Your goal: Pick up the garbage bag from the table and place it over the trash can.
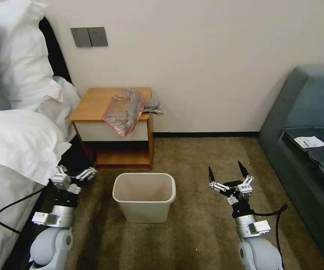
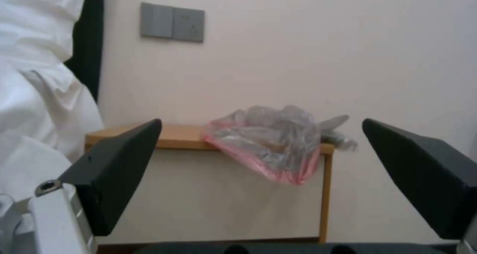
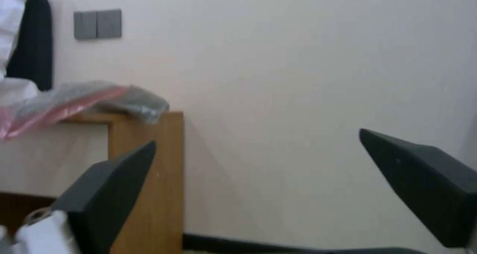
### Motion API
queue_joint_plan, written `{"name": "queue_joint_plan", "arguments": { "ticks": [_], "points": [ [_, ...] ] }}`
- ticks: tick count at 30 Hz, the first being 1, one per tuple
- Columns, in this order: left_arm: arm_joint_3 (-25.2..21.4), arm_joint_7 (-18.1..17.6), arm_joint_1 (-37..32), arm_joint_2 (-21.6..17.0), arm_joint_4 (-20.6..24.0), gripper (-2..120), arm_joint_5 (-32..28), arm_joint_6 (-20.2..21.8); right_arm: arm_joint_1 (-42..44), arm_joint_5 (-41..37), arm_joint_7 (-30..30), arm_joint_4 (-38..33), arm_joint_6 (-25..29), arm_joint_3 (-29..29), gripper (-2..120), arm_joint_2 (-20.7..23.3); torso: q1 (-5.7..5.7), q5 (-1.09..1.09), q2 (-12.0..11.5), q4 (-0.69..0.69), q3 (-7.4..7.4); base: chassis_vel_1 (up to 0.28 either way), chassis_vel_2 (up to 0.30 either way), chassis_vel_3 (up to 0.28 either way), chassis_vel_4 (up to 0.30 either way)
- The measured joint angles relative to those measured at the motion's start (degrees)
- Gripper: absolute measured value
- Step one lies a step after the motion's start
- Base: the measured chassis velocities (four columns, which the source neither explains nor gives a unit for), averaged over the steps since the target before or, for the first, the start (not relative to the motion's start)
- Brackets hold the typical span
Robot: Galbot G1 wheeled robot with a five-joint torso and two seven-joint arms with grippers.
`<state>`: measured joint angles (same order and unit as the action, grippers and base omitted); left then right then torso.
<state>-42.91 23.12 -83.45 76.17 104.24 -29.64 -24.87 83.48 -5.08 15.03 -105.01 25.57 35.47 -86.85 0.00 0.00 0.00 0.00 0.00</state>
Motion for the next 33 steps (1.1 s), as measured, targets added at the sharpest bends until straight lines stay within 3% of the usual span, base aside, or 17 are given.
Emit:
{"name": "queue_joint_plan", "arguments": {
  "ticks": [8, 16, 24, 30, 33],
  "points": [
    [-0.71, -1.05, 0.11, -0.12, 0.67, 100, 0.27, -1.32, -4.94, -1.82, -1.93, -1.53, -4.18, -1.80, 100, 3.85, 0.00, 0.00, 0.00, -0.01, 0.00, 0.000, 0.000, 0.000, 0.000],
    [-1.14, -7.86, 1.07, 0.05, 2.79, 100, 2.87, -1.60, -13.97, -6.99, -7.55, 2.41, -8.59, -8.97, 100, 11.21, 0.00, 0.00, 0.00, -0.01, 0.00, 0.000, 0.000, 0.000, 0.000],
    [-1.21, -9.99, 0.93, 0.67, 2.36, 100, 5.15, -1.70, -26.95, 1.67, -6.88, 12.74, -8.89, -19.43, 100, 20.96, 0.00, -0.01, 0.00, 0.00, 0.00, 0.000, 0.000, 0.000, 0.000],
    [-0.73, -10.60, 1.07, 1.27, 1.79, 100, 6.51, -1.69, -36.49, 8.23, -6.85, 19.40, -9.18, -26.05, 100, 24.06, 0.00, 0.00, 0.00, 0.00, 0.00, 0.000, 0.000, 0.000, 0.000],
    [-0.26, -10.70, 1.43, 1.90, 0.96, 100, 7.19, -1.62, -45.66, 14.00, -6.35, 25.15, -9.38, -31.92, 100, 25.33, 0.00, -0.01, 0.00, 0.00, 0.01, 0.000, 0.000, 0.000, 0.000]
  ]
}}
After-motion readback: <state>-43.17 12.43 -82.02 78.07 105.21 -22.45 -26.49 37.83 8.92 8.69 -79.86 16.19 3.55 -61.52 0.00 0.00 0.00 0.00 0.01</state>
